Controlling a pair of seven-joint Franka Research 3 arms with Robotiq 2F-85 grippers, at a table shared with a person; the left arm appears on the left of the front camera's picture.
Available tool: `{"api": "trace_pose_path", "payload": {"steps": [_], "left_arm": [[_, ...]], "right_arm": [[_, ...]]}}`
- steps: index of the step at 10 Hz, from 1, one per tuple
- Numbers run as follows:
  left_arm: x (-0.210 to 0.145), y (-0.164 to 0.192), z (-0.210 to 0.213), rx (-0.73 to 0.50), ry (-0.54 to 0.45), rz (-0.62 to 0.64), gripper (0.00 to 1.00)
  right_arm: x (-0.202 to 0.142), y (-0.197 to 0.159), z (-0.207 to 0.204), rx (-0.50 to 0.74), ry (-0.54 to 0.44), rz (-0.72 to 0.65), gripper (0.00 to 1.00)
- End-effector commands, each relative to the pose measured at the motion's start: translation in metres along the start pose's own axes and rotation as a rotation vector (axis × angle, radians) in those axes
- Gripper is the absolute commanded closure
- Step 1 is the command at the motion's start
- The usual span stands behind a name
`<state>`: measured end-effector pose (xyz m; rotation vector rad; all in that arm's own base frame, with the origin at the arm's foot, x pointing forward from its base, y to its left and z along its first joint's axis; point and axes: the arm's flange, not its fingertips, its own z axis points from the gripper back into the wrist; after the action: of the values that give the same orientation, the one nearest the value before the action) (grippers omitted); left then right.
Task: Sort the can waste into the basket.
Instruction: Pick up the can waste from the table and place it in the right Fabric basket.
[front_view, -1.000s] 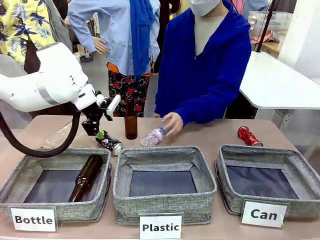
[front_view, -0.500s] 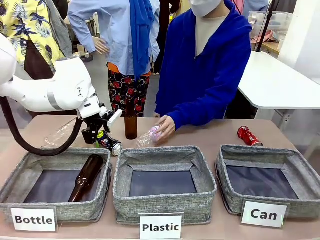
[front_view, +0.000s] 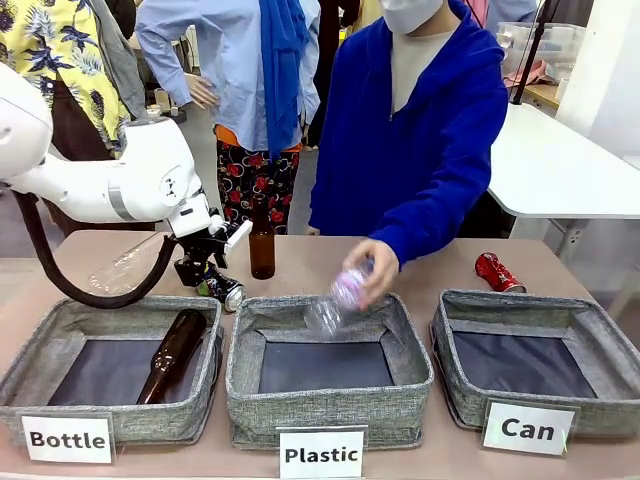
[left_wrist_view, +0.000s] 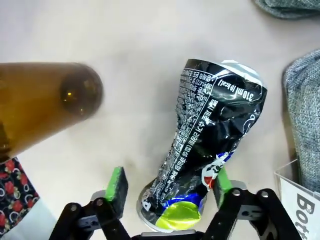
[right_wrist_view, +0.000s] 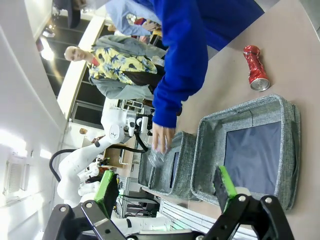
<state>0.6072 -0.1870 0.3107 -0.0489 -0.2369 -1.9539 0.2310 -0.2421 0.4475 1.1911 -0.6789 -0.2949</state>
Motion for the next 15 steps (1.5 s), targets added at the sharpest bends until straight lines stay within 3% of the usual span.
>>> {"api": "trace_pose_path", "payload": {"steps": [1, 2, 3, 9, 12, 15], "left_arm": [[-0.003, 0.004, 0.003, -0.009, 0.007, 0.014, 1.0], [-0.005, 0.005, 0.005, -0.01, -0.007, 0.015, 0.65], [-0.006, 0.005, 0.006, -0.004, -0.01, 0.018, 1.0], [-0.009, 0.003, 0.011, -0.013, -0.041, 0.017, 1.0], [-0.027, -0.035, 0.072, -0.204, -0.144, -0.022, 1.0], [-0.034, -0.109, 0.152, -0.096, -0.197, 0.103, 1.0]], "right_arm": [[0.002, 0.001, 0.0, 0.023, -0.018, 0.025, 0.0], [0.002, 0.001, 0.0, 0.023, -0.018, 0.025, 0.0], [0.002, 0.001, 0.0, 0.023, -0.018, 0.025, 0.0], [0.002, 0.001, 0.0, 0.023, -0.018, 0.025, 0.0], [0.002, 0.001, 0.0, 0.023, -0.018, 0.025, 0.0], [0.002, 0.001, 0.0, 0.023, -0.018, 0.025, 0.0]]}}
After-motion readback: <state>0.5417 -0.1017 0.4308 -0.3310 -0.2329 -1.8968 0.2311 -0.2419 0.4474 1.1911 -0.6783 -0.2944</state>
